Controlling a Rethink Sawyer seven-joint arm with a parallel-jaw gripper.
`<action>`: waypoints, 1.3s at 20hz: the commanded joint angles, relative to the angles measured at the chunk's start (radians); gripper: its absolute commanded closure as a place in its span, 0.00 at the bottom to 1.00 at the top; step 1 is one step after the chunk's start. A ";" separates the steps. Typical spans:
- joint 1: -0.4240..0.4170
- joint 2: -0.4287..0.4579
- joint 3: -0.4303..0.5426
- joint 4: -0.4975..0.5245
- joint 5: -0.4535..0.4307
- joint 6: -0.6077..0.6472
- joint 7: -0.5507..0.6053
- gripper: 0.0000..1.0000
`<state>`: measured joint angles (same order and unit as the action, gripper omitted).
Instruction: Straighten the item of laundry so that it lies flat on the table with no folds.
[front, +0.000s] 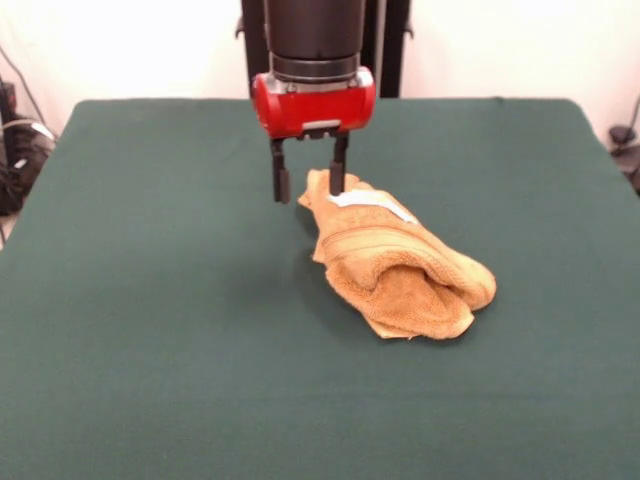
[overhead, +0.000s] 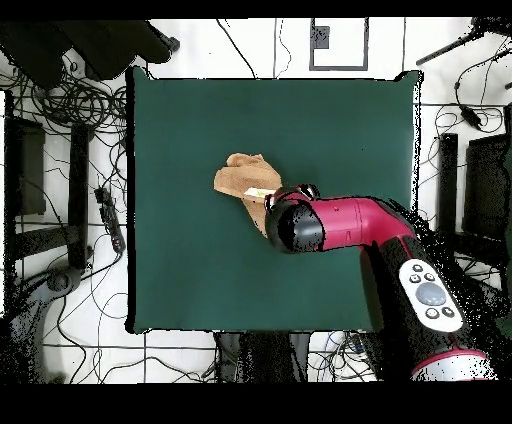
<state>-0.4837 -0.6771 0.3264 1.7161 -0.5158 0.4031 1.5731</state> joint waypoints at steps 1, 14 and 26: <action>0.003 0.060 0.095 0.037 -0.067 0.101 -0.135 0.00; -0.027 0.109 0.122 0.047 -0.116 0.186 -0.217 0.00; -0.021 0.114 0.106 0.021 -0.199 0.260 -0.231 0.00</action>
<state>-0.5210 -0.6117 0.3385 1.7161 -0.6568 0.5503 1.5731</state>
